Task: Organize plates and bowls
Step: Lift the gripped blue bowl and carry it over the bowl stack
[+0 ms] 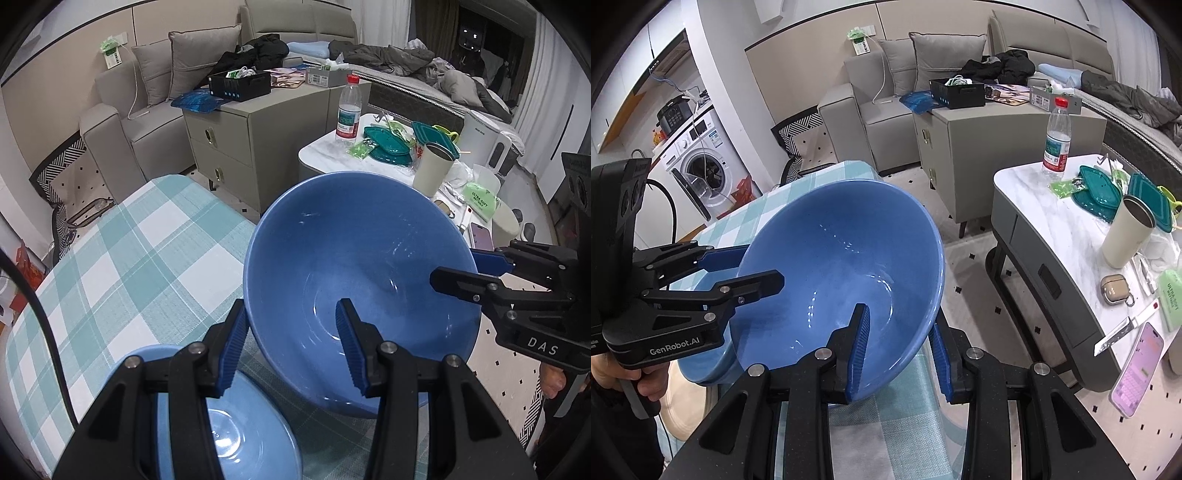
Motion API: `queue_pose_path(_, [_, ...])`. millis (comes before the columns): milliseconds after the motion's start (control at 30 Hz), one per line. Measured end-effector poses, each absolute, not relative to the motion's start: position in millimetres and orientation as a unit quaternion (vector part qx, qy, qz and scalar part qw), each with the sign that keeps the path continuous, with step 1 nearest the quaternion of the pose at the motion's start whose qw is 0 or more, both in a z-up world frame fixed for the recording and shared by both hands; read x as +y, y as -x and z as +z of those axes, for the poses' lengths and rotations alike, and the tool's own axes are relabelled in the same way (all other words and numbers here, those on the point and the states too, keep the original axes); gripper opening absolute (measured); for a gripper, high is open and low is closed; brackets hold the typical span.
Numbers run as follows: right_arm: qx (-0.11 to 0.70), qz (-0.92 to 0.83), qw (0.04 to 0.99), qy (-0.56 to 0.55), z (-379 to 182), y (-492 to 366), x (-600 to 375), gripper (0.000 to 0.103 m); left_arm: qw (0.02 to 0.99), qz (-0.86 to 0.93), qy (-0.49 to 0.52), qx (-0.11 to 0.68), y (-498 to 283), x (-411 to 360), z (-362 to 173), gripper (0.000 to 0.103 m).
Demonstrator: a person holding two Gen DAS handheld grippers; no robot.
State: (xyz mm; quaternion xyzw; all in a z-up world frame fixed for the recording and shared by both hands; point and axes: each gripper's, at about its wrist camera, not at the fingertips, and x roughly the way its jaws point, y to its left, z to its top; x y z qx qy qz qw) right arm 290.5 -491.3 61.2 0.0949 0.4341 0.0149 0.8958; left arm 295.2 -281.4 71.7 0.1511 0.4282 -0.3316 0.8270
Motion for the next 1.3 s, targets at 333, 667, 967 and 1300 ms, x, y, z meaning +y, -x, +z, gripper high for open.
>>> queue_pose_path(333, [0.426,0.020,0.900,-0.089,69.9,-287.7,-485.7,0.033,0.834,-0.328,-0.143,0.420,-290.1,-272.4,82.0,0.048])
queue_pose_path(667, [0.409,0.031,0.909,-0.077,89.3,-284.0,-470.6,0.033,0.846,-0.319,-0.135,0.405,-284.9,-254.8,99.2,0.048])
queue_pose_path(967, [0.403,0.046,0.912,-0.063,103.0,-287.8,-451.8,0.033,0.857,-0.305,-0.126,0.395,-280.6,-234.9,109.5,0.048])
queue_pose_path(1300, [0.395,0.075,0.914,-0.045,114.8,-292.2,-419.6,0.033,0.871,-0.279,-0.112,0.388,-276.0,-202.8,118.0,0.048])
